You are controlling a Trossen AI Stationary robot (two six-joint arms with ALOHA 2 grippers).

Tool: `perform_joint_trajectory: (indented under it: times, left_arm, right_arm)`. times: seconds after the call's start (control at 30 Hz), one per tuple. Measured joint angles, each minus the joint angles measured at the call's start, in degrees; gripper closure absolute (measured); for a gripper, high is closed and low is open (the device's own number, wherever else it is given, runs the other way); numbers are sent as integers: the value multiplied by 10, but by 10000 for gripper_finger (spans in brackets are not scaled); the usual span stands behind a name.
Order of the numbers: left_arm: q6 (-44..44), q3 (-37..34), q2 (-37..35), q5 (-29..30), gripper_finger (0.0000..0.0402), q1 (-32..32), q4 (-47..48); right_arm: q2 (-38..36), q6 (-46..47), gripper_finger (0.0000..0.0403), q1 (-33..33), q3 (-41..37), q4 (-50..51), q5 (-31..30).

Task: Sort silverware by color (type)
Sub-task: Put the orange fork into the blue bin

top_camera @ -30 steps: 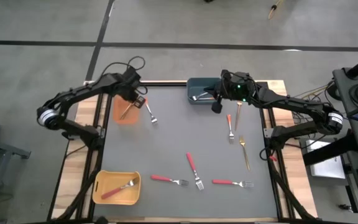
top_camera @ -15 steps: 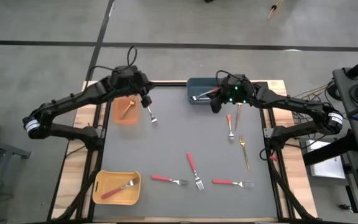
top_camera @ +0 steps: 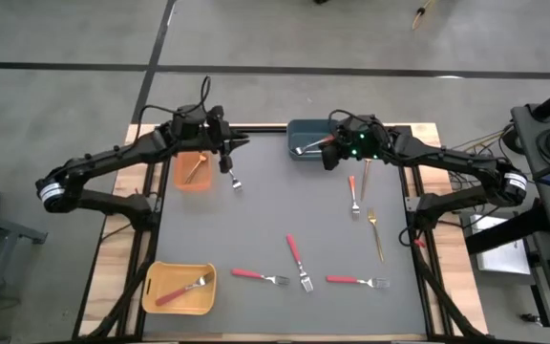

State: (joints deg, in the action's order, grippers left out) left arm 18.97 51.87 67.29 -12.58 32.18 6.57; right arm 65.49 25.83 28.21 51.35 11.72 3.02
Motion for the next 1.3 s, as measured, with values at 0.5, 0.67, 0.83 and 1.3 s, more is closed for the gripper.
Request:
perform_joint_trajectory:
  times: [0.5, 0.67, 0.83, 1.3]
  left_arm:
    - [19, -3, -2, 0, 367, 0, -6]
    - [18, -3, -2, 0, 367, 1, -4]
    - [18, -3, -1, 0, 367, 1, -6]
    - [15, -3, 1, 0, 367, 1, -27]
  right_arm:
    - [79, 62, 394, -21, 0, 95, 0]
    - [89, 108, 394, -21, 0, 201, -1]
    - [98, 177, 394, -19, 0, 286, -25]
    - [219, 103, 394, 7, 102, 428, -46]
